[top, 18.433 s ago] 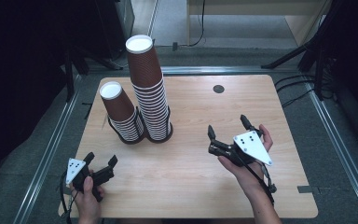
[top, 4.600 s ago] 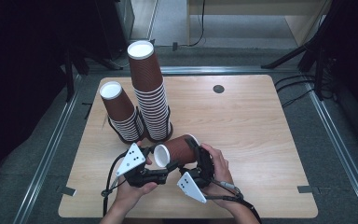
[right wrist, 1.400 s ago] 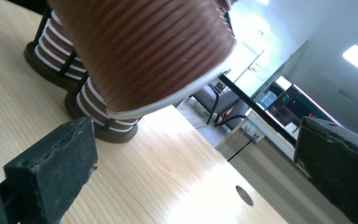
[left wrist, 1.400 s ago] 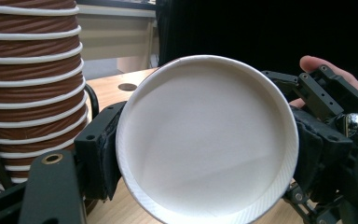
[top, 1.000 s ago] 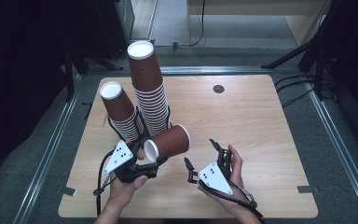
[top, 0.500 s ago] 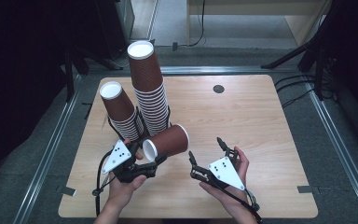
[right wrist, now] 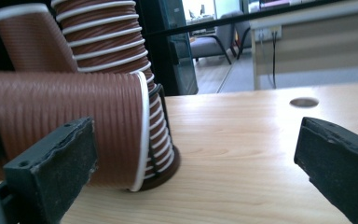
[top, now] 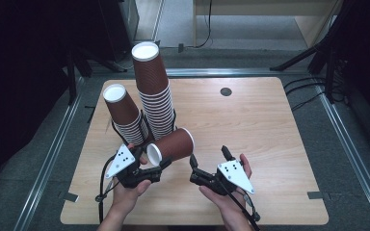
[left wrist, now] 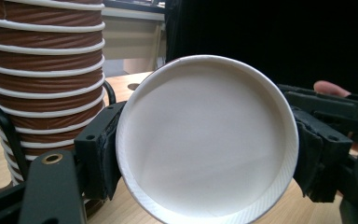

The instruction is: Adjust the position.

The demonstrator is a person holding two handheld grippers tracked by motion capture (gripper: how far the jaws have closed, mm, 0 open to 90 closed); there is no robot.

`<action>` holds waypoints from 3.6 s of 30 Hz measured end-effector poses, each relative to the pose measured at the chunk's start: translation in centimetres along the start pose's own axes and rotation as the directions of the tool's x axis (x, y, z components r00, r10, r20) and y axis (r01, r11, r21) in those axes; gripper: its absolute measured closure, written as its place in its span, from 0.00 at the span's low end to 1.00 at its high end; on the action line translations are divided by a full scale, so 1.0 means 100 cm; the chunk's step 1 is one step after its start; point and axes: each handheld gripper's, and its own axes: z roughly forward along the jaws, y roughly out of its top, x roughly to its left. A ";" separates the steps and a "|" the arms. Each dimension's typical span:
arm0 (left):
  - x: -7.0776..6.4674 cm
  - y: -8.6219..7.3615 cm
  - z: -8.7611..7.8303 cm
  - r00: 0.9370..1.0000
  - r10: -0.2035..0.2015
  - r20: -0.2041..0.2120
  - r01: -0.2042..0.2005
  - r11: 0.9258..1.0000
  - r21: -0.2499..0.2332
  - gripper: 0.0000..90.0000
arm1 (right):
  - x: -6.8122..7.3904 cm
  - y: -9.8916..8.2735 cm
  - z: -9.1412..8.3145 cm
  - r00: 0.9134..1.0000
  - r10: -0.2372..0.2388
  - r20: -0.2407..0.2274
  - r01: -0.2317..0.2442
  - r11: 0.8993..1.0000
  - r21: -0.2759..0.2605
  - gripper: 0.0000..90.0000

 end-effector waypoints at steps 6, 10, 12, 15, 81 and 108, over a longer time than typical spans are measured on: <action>0.001 -0.001 0.000 1.000 -0.004 -0.008 0.004 1.000 -0.003 0.25 | 0.010 -0.001 -0.001 0.989 0.145 -0.039 -0.145 0.989 0.011 0.00; 0.001 -0.001 0.000 1.000 -0.004 -0.013 0.003 1.000 -0.007 0.25 | 0.012 0.003 -0.001 0.962 0.268 -0.050 -0.267 0.963 0.024 0.00; 0.001 -0.001 0.000 1.000 -0.002 -0.016 0.002 1.000 -0.009 0.25 | 0.013 0.003 -0.001 0.954 0.295 -0.056 -0.294 0.955 0.026 0.00; 0.001 -0.001 0.000 1.000 -0.001 -0.021 0.001 1.000 -0.011 0.25 | 0.015 0.003 -0.001 0.930 0.362 -0.068 -0.360 0.932 0.036 0.00; -0.008 -0.004 0.003 0.998 0.053 -0.026 -0.053 0.998 -0.027 0.25 | 0.033 -0.009 0.039 0.294 0.956 -0.004 -0.927 0.286 0.244 0.00; -0.016 -0.005 0.006 0.993 0.113 0.023 -0.112 0.993 -0.026 0.25 | 0.028 -0.005 0.051 0.209 0.978 0.016 -0.947 0.198 0.252 0.07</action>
